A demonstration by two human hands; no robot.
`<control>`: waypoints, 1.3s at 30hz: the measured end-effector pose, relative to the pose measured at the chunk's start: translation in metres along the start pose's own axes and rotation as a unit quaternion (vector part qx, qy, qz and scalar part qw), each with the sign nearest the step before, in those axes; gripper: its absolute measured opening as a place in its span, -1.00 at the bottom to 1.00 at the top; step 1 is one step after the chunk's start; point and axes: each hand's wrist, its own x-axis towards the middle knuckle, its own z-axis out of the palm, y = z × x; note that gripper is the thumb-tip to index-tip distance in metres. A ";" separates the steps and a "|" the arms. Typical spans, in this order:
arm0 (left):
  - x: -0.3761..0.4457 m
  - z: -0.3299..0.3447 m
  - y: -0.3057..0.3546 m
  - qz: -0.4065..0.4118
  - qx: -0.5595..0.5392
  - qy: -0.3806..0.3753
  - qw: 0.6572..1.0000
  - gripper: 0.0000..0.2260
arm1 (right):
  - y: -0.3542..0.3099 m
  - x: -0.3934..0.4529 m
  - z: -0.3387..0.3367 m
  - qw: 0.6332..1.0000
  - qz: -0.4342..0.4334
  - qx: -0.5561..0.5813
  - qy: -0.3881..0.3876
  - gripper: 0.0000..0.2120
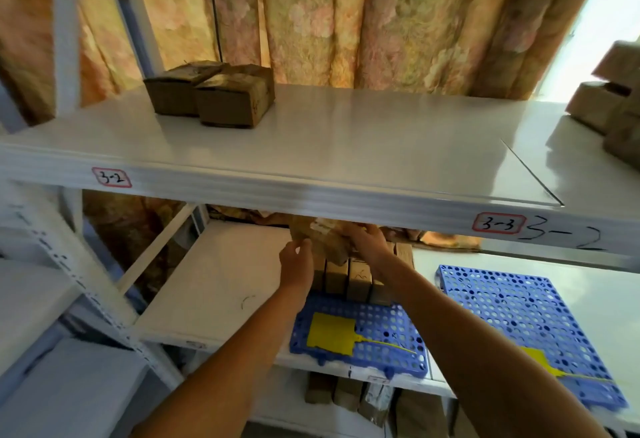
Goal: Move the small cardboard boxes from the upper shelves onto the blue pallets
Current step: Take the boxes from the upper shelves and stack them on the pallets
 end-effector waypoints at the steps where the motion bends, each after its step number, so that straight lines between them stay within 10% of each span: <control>1: 0.003 -0.009 -0.002 0.014 0.009 0.015 1.000 -0.65 | 0.000 0.002 -0.006 1.000 -0.002 -0.005 0.003 -0.88; 6: 0.023 -0.039 -0.008 0.044 0.089 -0.013 0.995 -0.70 | 0.005 0.013 -0.014 0.999 -0.002 -0.011 -0.043 -0.63; 31: 0.010 -0.067 0.011 0.065 0.259 -0.084 0.960 -0.56 | 0.013 -0.025 -0.010 0.956 -0.021 -0.219 0.193 -0.62; 39: -0.049 -0.139 0.063 0.130 0.349 -0.124 0.920 -0.51 | -0.031 -0.140 0.032 0.950 0.001 -0.307 0.064 -0.58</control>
